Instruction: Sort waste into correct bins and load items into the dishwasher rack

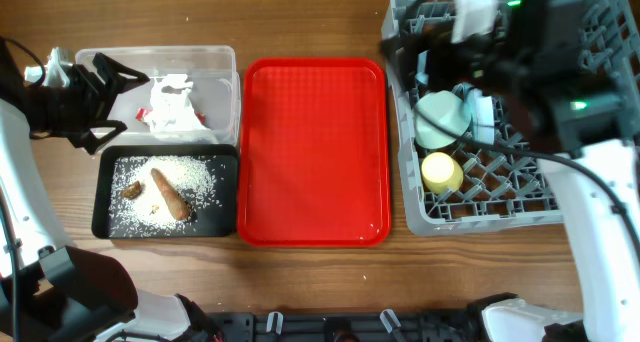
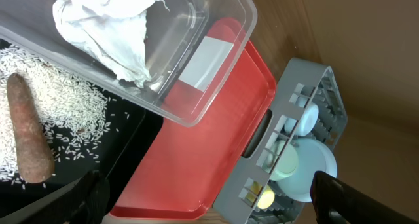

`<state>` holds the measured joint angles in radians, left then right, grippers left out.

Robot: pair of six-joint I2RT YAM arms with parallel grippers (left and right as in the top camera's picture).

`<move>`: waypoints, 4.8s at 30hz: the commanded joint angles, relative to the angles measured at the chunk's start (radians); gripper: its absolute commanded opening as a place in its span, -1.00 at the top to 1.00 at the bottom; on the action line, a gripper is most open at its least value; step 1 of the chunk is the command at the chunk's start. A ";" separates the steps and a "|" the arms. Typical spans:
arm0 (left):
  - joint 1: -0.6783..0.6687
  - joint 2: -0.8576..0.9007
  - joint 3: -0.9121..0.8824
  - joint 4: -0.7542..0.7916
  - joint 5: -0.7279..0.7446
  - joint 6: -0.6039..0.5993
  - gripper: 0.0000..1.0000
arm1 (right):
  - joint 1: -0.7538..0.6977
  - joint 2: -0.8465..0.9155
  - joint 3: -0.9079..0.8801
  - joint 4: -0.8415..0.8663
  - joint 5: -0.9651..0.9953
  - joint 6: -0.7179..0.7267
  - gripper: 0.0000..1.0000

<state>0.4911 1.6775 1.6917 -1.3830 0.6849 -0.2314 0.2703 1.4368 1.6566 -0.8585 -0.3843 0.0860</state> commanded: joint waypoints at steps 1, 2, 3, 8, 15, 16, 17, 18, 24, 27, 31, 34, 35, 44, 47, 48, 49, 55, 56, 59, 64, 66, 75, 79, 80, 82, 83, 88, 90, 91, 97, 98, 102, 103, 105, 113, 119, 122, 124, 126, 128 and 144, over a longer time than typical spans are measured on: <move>0.004 0.003 0.001 0.002 0.000 -0.009 -0.99 | 0.069 0.047 0.004 -0.039 0.055 0.000 -1.00; 0.004 0.003 0.001 0.002 0.000 -0.009 -1.00 | 0.073 0.055 0.004 -0.040 0.055 0.000 -0.99; 0.004 0.003 0.001 0.002 0.000 -0.009 -1.00 | 0.076 0.060 0.004 -0.040 0.055 0.000 -1.00; 0.004 0.003 0.001 0.002 0.000 -0.009 -0.99 | 0.076 0.094 0.004 -0.040 0.055 0.000 -0.99; 0.004 0.003 0.001 0.002 0.000 -0.009 -0.99 | 0.076 0.116 0.004 -0.040 0.055 -0.001 -0.99; 0.004 0.003 0.001 0.002 0.000 -0.009 -0.99 | 0.076 0.116 0.004 -0.040 0.055 0.000 -0.99; 0.004 0.003 0.001 0.002 0.000 -0.009 -0.99 | 0.076 0.116 0.004 -0.040 0.055 0.000 -1.00; 0.004 0.003 0.001 0.002 0.000 -0.009 -1.00 | 0.076 0.116 0.004 -0.040 0.055 0.000 -0.99; 0.004 0.003 0.001 0.002 0.000 -0.009 -1.00 | 0.076 0.113 0.001 -0.041 0.055 0.000 -0.99; 0.004 0.003 0.001 0.002 0.000 -0.009 -1.00 | 0.076 0.071 -0.002 -0.046 0.055 -0.003 -1.00; 0.004 0.003 0.001 0.002 0.000 -0.009 -1.00 | 0.076 -0.028 -0.003 -0.045 0.074 -0.011 -0.99; 0.004 0.003 0.001 0.002 0.000 -0.009 -1.00 | 0.076 -0.145 -0.021 -0.019 0.122 -0.011 -0.99; 0.004 0.003 0.001 0.002 0.000 -0.009 -1.00 | 0.076 -0.196 -0.041 -0.003 0.144 -0.011 -1.00; 0.004 0.003 0.001 0.002 0.000 -0.009 -1.00 | 0.075 -0.820 -0.613 0.315 0.282 -0.008 -1.00; 0.004 0.003 0.001 0.002 0.000 -0.009 -1.00 | 0.042 -1.069 -0.871 0.479 0.283 0.009 -0.99; 0.004 0.003 0.001 0.002 0.000 -0.009 -1.00 | 0.026 -1.133 -0.936 0.513 0.283 0.027 -0.99; 0.004 0.003 0.001 0.002 0.000 -0.009 -1.00 | 0.005 -1.192 -0.995 0.539 0.283 0.042 -0.99; 0.004 0.003 0.001 0.002 0.000 -0.009 -0.99 | -0.060 -1.404 -1.271 0.708 0.280 0.073 -0.99; 0.004 0.003 0.001 0.002 0.000 -0.009 -0.99 | -0.060 -1.407 -1.321 0.790 0.280 0.074 -1.00; 0.004 0.003 0.001 0.002 0.000 -0.009 -0.99 | -0.060 -1.410 -1.424 0.959 0.280 0.079 -1.00; 0.004 0.003 0.001 0.002 0.001 -0.009 -1.00 | -0.066 -1.434 -1.535 1.057 0.294 0.079 -0.99; 0.004 0.003 0.001 0.002 0.000 -0.009 -0.99 | -0.074 -1.434 -1.556 1.051 0.295 0.090 -0.99; 0.004 0.003 0.001 0.002 0.000 -0.009 -1.00 | -0.090 -1.434 -1.651 0.997 0.302 0.104 -1.00; 0.004 0.003 0.001 0.002 0.000 -0.009 -0.99 | -0.116 -1.434 -1.651 0.925 0.304 0.098 -0.99; 0.004 0.003 0.001 0.002 0.000 -0.009 -1.00 | -0.122 -1.434 -1.651 0.901 0.306 0.098 -0.99; 0.004 0.003 0.001 0.002 0.000 -0.009 -1.00 | -0.133 -1.434 -1.651 0.861 0.306 0.098 -0.99; 0.004 0.003 0.001 0.002 0.000 -0.009 -0.99 | -0.138 -1.434 -1.651 0.862 0.306 0.098 -1.00; 0.004 0.003 0.001 0.002 0.000 -0.009 -1.00 | -0.174 -1.434 -1.651 0.863 0.296 0.029 -0.99; 0.004 0.003 0.001 0.002 0.000 -0.009 -1.00 | -0.185 -1.434 -1.651 0.869 0.256 -0.098 -1.00; 0.004 0.003 0.001 0.002 0.000 -0.009 -1.00 | -0.193 -1.434 -1.651 0.874 0.212 -0.208 -1.00; 0.004 0.003 0.001 0.002 0.000 -0.009 -0.99 | -0.219 -1.434 -1.651 0.875 0.184 -0.289 -0.99; 0.004 0.003 0.001 0.002 0.000 -0.009 -1.00 | -0.219 -1.434 -1.651 0.874 0.189 -0.257 -0.99; 0.004 0.003 0.001 0.002 0.000 -0.009 -1.00 | -0.219 -1.434 -1.651 0.873 0.207 -0.153 -0.99; 0.004 0.003 0.001 0.002 0.000 -0.009 -1.00 | -0.219 -1.434 -1.651 0.872 0.207 -0.149 -0.99; 0.004 0.003 0.001 0.002 0.000 -0.009 -1.00 | -0.218 -1.434 -1.651 0.873 0.206 -0.136 -0.99; 0.004 0.003 0.001 0.002 0.000 -0.009 -1.00 | -0.218 -1.433 -1.651 0.873 0.207 -0.137 -1.00; 0.004 0.003 0.001 0.002 0.000 -0.009 -1.00 | -0.218 -1.433 -1.651 0.873 0.206 -0.137 -0.99; 0.004 0.003 0.001 0.002 0.000 -0.009 -1.00 | -0.218 -1.433 -1.651 0.873 0.206 -0.137 -0.99; 0.004 0.003 0.001 0.002 0.000 -0.009 -0.99 | -0.218 -1.432 -1.651 0.873 0.206 -0.136 -1.00; 0.004 0.003 0.001 0.002 0.000 -0.009 -1.00 | -0.218 -1.432 -1.651 0.872 0.207 -0.137 -0.99; 0.004 0.003 0.001 0.002 0.000 -0.009 -1.00 | -0.218 -1.431 -1.651 0.873 0.206 -0.137 -1.00; -0.224 -0.195 0.001 0.002 -0.003 -0.009 -1.00 | -0.218 -1.426 -1.651 0.872 0.207 -0.137 -1.00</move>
<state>0.3656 1.6241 1.6917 -1.3830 0.6765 -0.2317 0.0559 0.0154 0.0063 0.0074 -0.1787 -0.0681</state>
